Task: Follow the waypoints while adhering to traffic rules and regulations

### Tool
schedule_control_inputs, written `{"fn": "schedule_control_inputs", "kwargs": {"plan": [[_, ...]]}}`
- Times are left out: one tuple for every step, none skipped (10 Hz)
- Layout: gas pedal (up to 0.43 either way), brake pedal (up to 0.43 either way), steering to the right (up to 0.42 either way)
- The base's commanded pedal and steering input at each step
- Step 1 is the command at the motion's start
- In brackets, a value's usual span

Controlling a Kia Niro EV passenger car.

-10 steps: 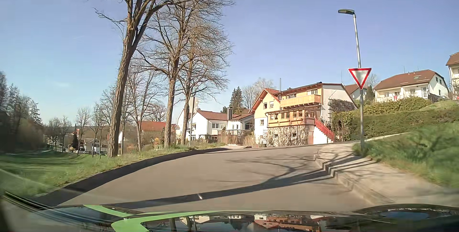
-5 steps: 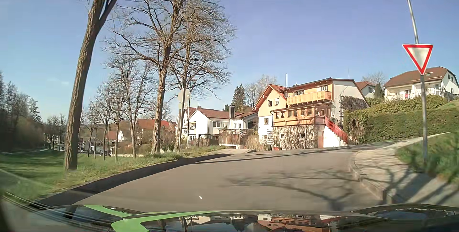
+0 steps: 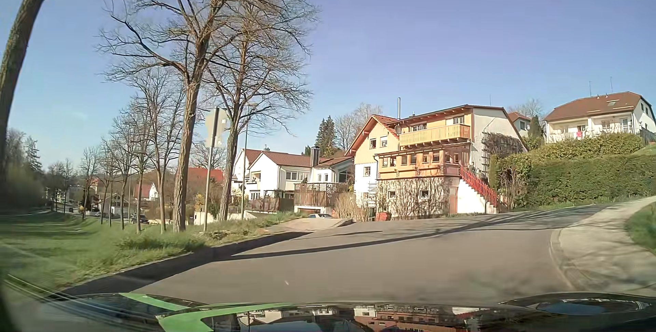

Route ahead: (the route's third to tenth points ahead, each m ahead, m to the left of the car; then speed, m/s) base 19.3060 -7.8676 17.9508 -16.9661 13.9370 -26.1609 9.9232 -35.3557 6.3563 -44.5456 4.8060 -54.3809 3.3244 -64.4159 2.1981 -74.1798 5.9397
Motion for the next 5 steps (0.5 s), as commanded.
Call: {"fn": "schedule_control_inputs", "kwargs": {"plan": [[0.000,0.067,0.117],[0.000,0.067,0.130],[0.000,0.067,0.143],[0.000,0.067,0.164],[0.000,0.067,0.188]]}}
